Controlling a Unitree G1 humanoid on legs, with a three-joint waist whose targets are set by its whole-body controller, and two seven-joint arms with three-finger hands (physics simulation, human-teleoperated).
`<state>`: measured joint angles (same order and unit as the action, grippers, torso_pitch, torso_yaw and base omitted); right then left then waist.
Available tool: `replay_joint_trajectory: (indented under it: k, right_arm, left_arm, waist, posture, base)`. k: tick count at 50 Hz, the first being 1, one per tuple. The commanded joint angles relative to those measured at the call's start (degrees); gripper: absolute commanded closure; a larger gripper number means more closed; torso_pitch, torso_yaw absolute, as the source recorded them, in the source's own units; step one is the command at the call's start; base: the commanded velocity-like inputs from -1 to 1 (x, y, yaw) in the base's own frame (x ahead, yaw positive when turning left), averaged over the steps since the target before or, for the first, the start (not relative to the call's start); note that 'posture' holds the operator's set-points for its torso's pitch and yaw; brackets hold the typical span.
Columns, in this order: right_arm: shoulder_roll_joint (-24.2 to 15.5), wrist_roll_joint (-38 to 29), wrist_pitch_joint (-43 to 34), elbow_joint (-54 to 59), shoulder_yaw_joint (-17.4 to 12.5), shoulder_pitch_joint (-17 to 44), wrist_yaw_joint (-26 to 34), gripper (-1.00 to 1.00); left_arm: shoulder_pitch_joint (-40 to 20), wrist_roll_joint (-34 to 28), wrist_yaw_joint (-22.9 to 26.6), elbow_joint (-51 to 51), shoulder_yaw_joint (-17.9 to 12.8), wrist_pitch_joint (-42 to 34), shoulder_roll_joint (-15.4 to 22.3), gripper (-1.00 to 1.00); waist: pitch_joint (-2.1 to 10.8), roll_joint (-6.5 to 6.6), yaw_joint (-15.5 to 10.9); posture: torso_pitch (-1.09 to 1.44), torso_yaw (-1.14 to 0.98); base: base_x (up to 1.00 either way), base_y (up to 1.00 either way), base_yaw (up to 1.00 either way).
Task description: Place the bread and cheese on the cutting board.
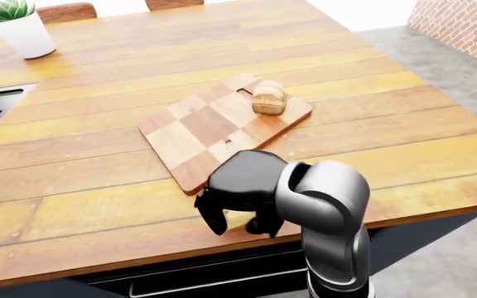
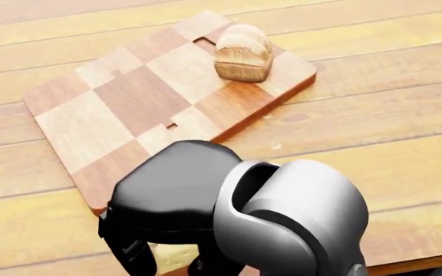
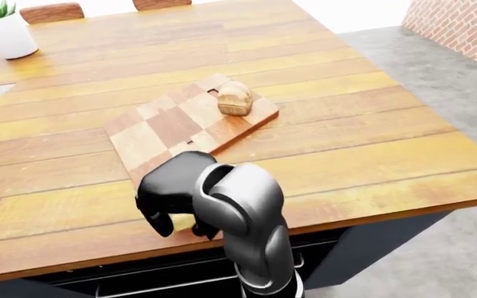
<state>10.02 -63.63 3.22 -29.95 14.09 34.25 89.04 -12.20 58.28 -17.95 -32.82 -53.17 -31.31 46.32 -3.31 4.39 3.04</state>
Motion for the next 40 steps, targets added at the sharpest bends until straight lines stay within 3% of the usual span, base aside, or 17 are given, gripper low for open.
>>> replay_joint_trajectory:
  k: [1, 5, 18, 22, 29, 40]
  right_arm:
    - [0.05, 0.02, -0.16, -0.24, -0.22, 0.92, 0.87, 0.58]
    - [0.10, 0.16, -0.33, -0.14, -0.29, 1.34, 1.00, 1.00]
    - [-0.51, 1.68, -2.55, 1.24, -2.39, 8.28, 3.26, 1.00]
    - [-3.08, 3.89, -4.64, 3.39, -3.54, 13.67, 3.46, 1.00]
    - [-7.13, 7.15, -8.22, 5.22, -2.96, 19.38, 3.46, 1.00]
    - [-8.01, 9.56, -5.98, 16.26, -8.07, 31.77, 2.46, 1.00]
  left_arm:
    - [-0.79, -0.11, 0.21, -0.73, -1.00, 1.31, 1.44, -1.00]
    - [-0.97, -0.08, 0.13, -0.61, -0.89, 1.36, 1.63, -1.00]
    - [-1.00, 0.50, -0.42, -0.87, -1.06, 1.20, 2.07, -1.00]
    - [-1.08, 0.37, -0.44, -0.84, -0.82, 1.27, 2.03, -1.00]
    - [-1.02, 0.06, -0.11, -0.67, -0.85, 1.43, 1.82, -1.00]
    - [-1.54, 0.19, -0.29, -0.10, -0.60, 1.48, 2.44, -1.00]
  waist:
    - [0.85, 0.57, 0.09]
    - [0.94, 0.44, 0.01]
    - [0.64, 0.37, 0.03]
    - [0.51, 0.38, 0.13]
    - [0.23, 0.33, 0.21]
    - [-0.10, 0.60, 0.57]
  posture:
    - [0.00, 0.00]
    - [0.00, 0.00]
    - [0.00, 0.00]
    - [0.00, 0.00]
    - [0.00, 0.00]
    - [0.00, 0.00]
  base:
    - [0.00, 0.00, 0.00]
    - [0.00, 0.00, 0.00]
    - [0.00, 0.00, 0.00]
    - [0.00, 0.00, 0.00]
    - [0.00, 0.00, 0.00]
    - [0.00, 0.00, 0.00]
